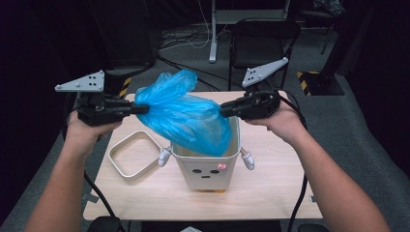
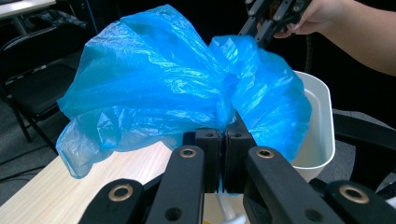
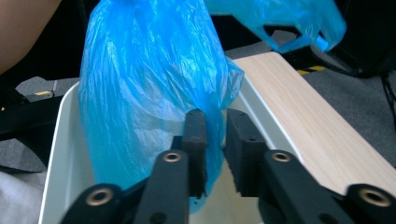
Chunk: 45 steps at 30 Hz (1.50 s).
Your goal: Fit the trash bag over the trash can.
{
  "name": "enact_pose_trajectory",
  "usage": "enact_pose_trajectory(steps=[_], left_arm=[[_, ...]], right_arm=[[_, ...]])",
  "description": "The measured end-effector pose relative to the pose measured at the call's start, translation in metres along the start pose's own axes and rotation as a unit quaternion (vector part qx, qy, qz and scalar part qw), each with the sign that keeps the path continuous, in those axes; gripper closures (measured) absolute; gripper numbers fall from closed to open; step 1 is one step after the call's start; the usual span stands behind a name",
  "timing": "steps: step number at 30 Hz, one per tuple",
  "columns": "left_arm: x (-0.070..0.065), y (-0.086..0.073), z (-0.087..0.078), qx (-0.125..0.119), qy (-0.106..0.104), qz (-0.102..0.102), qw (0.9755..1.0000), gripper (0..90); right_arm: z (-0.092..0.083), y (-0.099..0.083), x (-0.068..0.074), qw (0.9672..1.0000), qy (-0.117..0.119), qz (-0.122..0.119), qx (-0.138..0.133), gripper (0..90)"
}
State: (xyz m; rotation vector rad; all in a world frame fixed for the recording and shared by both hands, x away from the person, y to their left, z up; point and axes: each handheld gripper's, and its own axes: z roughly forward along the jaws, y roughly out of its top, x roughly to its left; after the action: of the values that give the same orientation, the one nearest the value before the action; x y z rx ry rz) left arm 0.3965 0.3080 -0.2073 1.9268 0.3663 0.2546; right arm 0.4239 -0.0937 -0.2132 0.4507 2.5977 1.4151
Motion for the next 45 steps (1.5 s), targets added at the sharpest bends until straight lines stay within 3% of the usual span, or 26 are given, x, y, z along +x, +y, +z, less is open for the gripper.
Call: enact_pose_trajectory(steps=[8, 17, 25, 40, 44, 45], left_arm=[[-0.003, -0.004, 0.021, 0.015, -0.019, 0.004, 0.9997, 87.0], [-0.009, -0.006, 0.059, 0.025, -0.055, 0.001, 0.9981, 86.5], [-0.019, -0.004, 0.083, 0.029, -0.088, 0.005, 0.9957, 85.4], [-0.026, -0.007, 0.124, 0.066, -0.131, 0.004, 0.9891, 80.8], [-0.026, -0.007, 0.125, 0.068, -0.137, 0.0, 0.9882, 78.6], [-0.025, -0.007, 0.125, 0.07, -0.141, -0.002, 0.9875, 76.4]], right_arm=[[-0.012, -0.013, 0.003, 0.9999, 0.0, 0.013, -0.009, 62.4], [-0.015, -0.017, 0.012, 0.9999, 0.007, 0.002, -0.01, 58.5], [-0.003, -0.014, 0.019, 0.9996, 0.022, -0.003, -0.017, 58.7], [0.022, -0.005, 0.019, 0.9983, 0.05, 0.006, -0.029, 54.5], [0.029, -0.004, 0.02, 0.9985, 0.05, 0.01, -0.021, 58.5], [0.031, -0.004, 0.02, 0.9985, 0.05, 0.012, -0.019, 63.3]])
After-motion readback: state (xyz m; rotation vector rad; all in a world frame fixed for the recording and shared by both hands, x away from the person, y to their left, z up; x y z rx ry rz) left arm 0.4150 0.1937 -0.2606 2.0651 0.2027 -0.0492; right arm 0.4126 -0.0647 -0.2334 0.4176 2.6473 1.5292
